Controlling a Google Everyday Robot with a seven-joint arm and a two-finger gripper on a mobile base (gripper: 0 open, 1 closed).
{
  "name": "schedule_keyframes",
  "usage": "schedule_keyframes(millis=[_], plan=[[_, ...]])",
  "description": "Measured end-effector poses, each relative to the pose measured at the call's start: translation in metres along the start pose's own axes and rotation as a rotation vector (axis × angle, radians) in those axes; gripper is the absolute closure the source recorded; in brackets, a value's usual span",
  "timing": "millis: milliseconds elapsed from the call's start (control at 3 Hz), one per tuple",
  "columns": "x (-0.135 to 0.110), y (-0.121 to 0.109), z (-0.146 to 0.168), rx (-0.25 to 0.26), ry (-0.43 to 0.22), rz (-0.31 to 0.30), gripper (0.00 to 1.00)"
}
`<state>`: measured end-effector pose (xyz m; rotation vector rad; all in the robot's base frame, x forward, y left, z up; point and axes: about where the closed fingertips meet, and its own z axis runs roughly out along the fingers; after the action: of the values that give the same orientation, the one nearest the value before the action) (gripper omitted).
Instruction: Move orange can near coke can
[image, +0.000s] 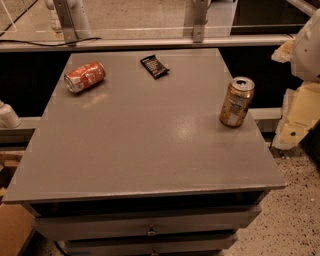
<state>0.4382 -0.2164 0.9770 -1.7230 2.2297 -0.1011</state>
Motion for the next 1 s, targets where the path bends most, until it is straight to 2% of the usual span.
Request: schedule_keyframes(millis=[333,667,1000], plan=[[0.0,0.0,0.0,0.0,0.0,0.0,0.0],[0.0,-0.011,0.005,0.003,-0.045,-0.001,0.0],[0.011,-0.018,0.029,0.003,-0.114,0.037,0.0]])
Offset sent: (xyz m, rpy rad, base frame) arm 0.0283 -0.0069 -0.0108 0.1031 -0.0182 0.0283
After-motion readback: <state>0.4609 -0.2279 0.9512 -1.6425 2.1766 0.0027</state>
